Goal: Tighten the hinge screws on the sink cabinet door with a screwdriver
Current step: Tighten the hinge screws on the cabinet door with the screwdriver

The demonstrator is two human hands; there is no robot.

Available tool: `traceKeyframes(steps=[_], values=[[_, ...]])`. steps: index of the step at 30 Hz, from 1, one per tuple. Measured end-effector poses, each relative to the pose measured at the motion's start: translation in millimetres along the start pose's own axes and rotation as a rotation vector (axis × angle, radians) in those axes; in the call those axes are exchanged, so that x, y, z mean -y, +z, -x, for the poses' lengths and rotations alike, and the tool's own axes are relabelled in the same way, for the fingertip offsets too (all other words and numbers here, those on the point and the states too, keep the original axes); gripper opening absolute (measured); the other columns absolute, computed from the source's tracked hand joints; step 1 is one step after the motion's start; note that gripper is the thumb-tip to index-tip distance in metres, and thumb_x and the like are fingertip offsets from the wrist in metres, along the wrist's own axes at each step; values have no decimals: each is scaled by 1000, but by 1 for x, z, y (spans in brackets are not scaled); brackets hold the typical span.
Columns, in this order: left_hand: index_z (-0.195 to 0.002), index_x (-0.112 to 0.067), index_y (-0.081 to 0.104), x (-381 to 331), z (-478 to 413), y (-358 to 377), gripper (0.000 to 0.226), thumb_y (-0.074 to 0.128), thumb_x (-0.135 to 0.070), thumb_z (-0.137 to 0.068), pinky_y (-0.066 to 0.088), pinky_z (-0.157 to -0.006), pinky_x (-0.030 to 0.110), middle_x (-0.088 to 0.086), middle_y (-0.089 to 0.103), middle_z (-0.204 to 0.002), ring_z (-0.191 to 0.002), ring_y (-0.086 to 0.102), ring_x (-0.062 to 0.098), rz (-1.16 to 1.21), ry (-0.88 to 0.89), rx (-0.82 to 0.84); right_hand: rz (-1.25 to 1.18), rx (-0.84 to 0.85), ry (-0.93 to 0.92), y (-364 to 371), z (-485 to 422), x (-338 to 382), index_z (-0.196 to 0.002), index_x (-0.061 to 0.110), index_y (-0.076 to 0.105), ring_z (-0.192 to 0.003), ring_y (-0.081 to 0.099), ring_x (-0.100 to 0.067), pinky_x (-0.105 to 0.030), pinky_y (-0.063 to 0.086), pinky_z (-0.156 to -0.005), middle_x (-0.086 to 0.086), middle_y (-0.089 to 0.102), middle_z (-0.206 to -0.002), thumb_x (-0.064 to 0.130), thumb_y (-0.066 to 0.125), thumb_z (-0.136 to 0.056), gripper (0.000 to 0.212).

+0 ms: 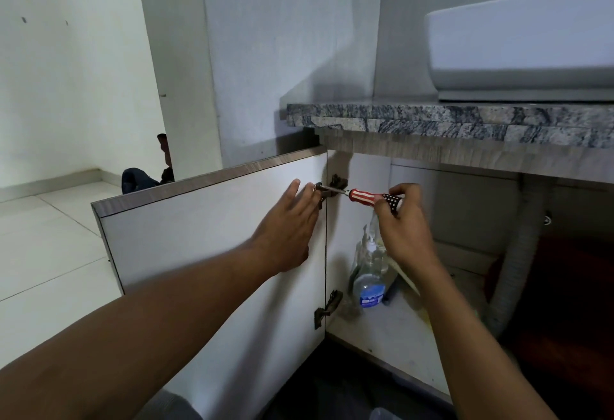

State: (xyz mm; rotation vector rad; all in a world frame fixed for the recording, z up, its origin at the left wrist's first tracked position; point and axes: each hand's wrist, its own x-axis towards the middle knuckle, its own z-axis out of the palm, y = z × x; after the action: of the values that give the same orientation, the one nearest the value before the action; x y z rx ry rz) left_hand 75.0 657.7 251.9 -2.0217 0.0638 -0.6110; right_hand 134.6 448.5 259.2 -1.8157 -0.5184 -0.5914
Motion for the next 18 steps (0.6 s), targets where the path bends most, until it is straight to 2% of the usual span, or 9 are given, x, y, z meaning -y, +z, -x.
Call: traceKeyframes(steps=[1, 2, 3, 5, 8, 10, 13, 15, 18], values=[[-155, 4, 20, 1, 1, 0, 84, 31, -56, -97, 2, -123, 63, 29, 18, -163, -152, 11, 47, -6, -5, -5, -38, 24, 22, -2, -2, -1, -113, 25, 42, -70, 56, -8, -14, 42, -50, 9, 51, -99, 29, 56, -96, 22], [-155, 6, 20, 2, 2, 0, 85, 31, -55, -97, 3, -124, 62, 30, 18, -163, -152, 11, 47, -10, -14, -6, -61, 39, 42, -4, -4, -1, -114, 25, 42, -73, 59, -10, -19, 49, -54, 7, 52, -102, 27, 58, -95, 25], [-155, 6, 19, 2, 2, 0, 85, 32, -54, -97, 4, -124, 62, 31, 18, -162, -151, 11, 48, -13, -22, -2, -66, 47, 61, -4, -4, 0, -115, 24, 44, -74, 62, -14, -28, 55, -58, 4, 55, -99, 29, 58, -95, 25], [-154, 6, 18, 2, 3, -1, 85, 34, -54, -96, 4, -123, 63, 31, 17, -162, -151, 10, 49, -26, -35, 12, -50, 12, 94, -3, -5, 3, -113, 18, 50, -70, 64, -21, -41, 58, -59, -1, 61, -88, 40, 54, -95, 28], [-155, 4, 16, 1, 3, -1, 87, 38, -54, -95, 1, -120, 67, 31, 12, -163, -152, 5, 50, -13, -82, 25, -1, -28, 82, 2, -2, 2, -108, 13, 55, -65, 59, -17, -31, 47, -53, -1, 62, -80, 47, 47, -97, 38], [-157, 2, 16, 1, 2, -2, 88, 42, -53, -93, -2, -119, 69, 30, 9, -164, -152, 1, 51, 8, -111, 40, -101, 30, 77, 2, -1, -1, -115, 21, 48, -61, 57, -12, -28, 46, -50, -3, 64, -83, 38, 51, -98, 24], [-158, -4, 17, 1, 2, -2, 89, 46, -56, -91, -4, -118, 70, 30, 4, -165, -151, -6, 53, 42, -138, 62, -167, 107, 95, -4, -4, -3, -113, 28, 40, -55, 57, -9, -20, 45, -45, -4, 63, -83, 26, 61, -92, 30], [-159, -6, 16, 1, 1, -3, 93, 48, -59, -90, -4, -117, 71, 29, 2, -166, -150, -9, 54, 44, -139, 80, -147, 99, 105, -6, -7, 0, -110, 20, 45, -54, 60, -13, -19, 46, -43, -5, 64, -81, 35, 60, -94, 26], [-159, -7, 16, 3, 1, -4, 94, 48, -60, -89, -6, -116, 73, 24, 5, -167, -150, -8, 54, 27, -115, 89, -117, 49, 145, -4, -6, 3, -108, 15, 47, -61, 59, -17, -23, 42, -41, -6, 63, -78, 49, 51, -94, 37]])
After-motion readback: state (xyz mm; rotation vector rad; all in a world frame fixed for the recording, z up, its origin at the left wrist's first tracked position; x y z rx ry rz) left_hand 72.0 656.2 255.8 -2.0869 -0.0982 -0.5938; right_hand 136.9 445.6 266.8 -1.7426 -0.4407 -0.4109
